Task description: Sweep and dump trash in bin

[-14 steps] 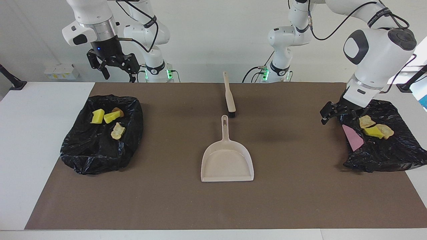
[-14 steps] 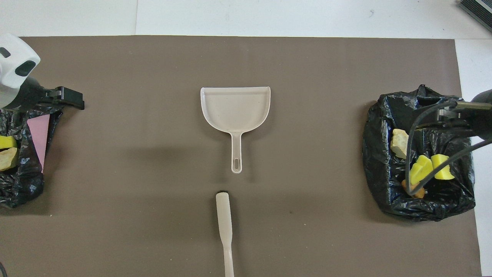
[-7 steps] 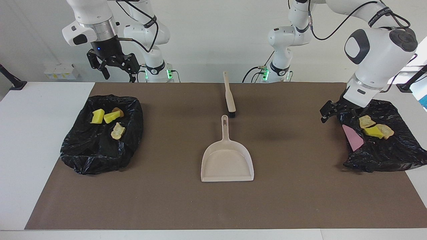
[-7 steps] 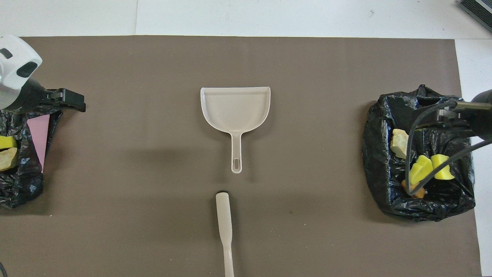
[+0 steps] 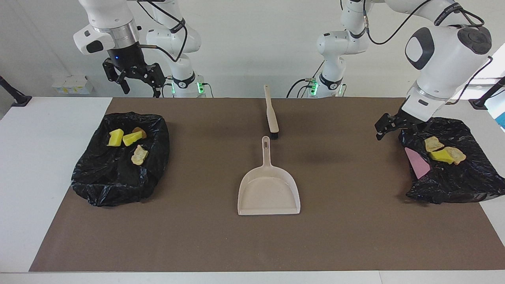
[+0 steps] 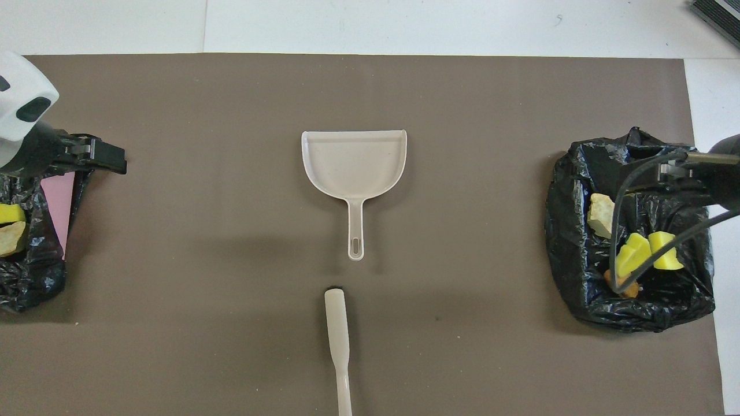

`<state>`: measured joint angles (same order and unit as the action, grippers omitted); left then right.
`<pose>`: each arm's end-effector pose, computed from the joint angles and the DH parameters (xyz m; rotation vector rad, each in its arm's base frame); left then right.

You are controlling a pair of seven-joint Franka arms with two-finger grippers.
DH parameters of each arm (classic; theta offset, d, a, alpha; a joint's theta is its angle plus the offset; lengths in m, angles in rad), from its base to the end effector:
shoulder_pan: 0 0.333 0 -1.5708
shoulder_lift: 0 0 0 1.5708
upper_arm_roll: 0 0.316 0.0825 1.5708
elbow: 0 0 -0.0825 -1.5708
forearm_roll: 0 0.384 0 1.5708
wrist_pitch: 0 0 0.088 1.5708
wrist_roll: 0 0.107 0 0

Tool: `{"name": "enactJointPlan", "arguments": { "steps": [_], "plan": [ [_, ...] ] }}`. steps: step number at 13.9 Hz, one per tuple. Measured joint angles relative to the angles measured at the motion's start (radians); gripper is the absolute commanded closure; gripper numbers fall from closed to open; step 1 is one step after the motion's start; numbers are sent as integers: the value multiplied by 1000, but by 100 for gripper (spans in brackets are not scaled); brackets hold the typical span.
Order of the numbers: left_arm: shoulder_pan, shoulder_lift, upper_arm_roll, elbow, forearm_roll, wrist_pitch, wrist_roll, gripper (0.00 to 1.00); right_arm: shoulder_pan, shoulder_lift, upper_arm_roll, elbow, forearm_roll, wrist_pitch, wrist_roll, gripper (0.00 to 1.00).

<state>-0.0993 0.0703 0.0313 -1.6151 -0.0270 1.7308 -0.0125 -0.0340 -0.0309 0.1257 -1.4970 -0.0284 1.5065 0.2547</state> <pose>0.5866 -0.0430 0.5776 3.1134 -0.0809 0.0692 0.5362 0.0474 0.6701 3.1054 -0.2574 0.0703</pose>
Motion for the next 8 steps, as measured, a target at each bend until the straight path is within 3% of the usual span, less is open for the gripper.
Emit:
{"name": "enactJointPlan", "arguments": {
  "steps": [8],
  "plan": [
    [0, -48, 14, 1, 0, -66, 49, 0, 0, 0, 0, 0, 0, 0, 0, 0]
  ]
}}
